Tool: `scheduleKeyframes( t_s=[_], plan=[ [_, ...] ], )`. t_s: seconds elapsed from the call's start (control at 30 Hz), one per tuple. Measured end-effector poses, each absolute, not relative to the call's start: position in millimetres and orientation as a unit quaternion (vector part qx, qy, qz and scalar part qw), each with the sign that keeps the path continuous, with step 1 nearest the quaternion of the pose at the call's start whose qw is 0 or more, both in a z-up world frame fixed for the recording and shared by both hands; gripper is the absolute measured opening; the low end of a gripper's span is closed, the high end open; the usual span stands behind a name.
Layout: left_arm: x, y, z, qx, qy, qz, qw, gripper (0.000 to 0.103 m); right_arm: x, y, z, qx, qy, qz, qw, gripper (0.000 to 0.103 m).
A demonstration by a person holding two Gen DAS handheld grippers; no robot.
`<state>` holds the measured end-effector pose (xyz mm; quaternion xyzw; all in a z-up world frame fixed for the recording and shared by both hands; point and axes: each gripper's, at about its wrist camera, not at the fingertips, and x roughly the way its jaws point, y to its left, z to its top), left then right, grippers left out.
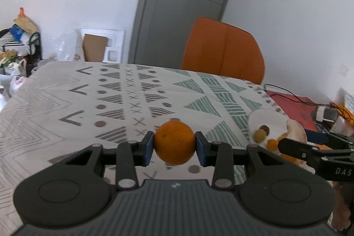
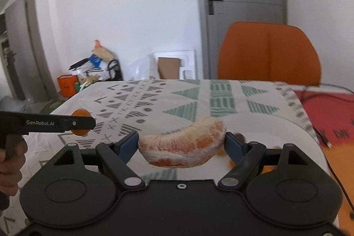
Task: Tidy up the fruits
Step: 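Carry the orange and grapefruit segment in both grippers over the white plate, then open both grippers to release the orange and segment onto the plate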
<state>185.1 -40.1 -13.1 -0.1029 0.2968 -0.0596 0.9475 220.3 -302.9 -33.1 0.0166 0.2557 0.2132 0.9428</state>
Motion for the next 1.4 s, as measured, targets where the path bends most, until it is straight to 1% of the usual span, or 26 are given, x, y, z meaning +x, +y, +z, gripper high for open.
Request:
scheduleKeyframes(
  t_s=[0.67,0.87,1.1,1.4],
  plan=[
    [210,-98,-16,-0.068,0.307,-0.158,0.936,0.038,196,-360,-63,0.067,0.273,0.079,0.956,0.081],
    [218,-119,-21,-0.052,0.315,-0.172,0.932,0.038,189,-372,-62,0.078,0.261,0.085,0.958,0.085],
    [223,-138,-22,-0.041,0.317,-0.185,0.929,0.038,183,-394,-61,0.092,0.258,0.067,0.959,0.085],
    [228,-159,-19,-0.027,0.318,-0.199,0.927,0.038,181,-400,-61,0.096,0.253,0.070,0.960,0.085]
  ],
)
